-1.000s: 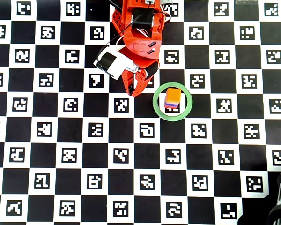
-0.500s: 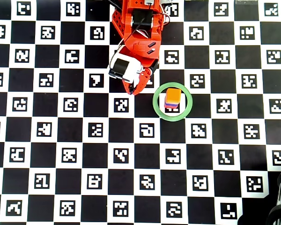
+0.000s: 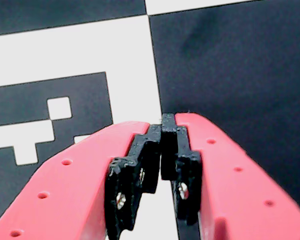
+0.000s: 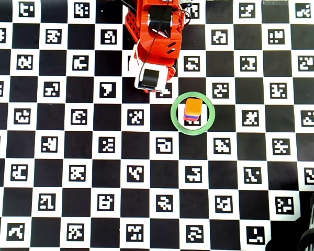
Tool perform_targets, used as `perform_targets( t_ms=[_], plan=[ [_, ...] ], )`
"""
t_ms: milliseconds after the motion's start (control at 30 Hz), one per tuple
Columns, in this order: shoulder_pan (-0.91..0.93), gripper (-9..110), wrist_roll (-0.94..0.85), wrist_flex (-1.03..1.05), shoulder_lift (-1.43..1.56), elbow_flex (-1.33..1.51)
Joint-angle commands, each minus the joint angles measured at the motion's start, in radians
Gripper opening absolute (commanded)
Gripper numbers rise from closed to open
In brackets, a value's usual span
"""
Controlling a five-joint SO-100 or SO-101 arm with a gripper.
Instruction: Grab the red cube then put it in the green circle then put the blue cube on top and finally the orange cube on top
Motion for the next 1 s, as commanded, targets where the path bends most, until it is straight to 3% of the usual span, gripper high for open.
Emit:
perform_targets(
  t_ms=[0,967],
  plan=[
    [0.014,-6,-0.012,0.063,0.046,0.049],
    [0.012,-6,-0.04,0.069,0.051,0.049]
  ],
)
